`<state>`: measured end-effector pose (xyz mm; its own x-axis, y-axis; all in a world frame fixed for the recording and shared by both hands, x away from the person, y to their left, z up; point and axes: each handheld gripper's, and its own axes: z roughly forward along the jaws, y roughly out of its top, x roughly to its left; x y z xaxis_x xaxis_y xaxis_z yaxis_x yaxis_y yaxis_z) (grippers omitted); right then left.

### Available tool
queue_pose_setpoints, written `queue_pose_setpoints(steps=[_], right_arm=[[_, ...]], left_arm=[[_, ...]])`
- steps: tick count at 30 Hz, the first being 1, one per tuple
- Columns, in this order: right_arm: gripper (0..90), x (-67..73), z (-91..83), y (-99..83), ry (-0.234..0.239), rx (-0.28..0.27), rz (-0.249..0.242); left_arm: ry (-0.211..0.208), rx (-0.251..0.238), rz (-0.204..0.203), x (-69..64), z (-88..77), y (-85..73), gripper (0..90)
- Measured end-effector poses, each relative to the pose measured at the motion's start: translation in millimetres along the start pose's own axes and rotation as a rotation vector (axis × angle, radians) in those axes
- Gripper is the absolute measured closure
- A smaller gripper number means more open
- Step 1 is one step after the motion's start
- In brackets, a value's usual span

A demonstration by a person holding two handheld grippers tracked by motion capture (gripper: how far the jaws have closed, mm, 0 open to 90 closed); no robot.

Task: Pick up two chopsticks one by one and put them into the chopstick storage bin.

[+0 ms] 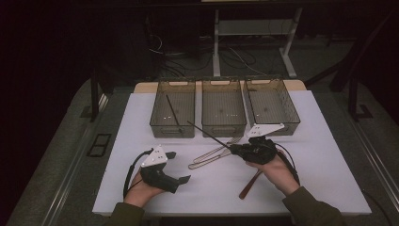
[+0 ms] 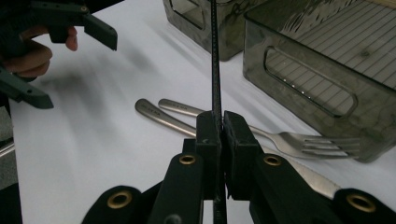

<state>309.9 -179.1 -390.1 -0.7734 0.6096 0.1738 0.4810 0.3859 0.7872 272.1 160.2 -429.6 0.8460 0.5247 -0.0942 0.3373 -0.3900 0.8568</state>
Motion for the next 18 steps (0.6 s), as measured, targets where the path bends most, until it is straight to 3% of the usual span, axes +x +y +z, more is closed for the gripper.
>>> queue_pose_setpoints(steps=[18], right_arm=[[84.4,-5.2,30.8,40.3,-0.028,-0.014,-0.002]], left_arm=[[0.0,0.001,0.0,-0.6,1.2,-0.2,0.6]])
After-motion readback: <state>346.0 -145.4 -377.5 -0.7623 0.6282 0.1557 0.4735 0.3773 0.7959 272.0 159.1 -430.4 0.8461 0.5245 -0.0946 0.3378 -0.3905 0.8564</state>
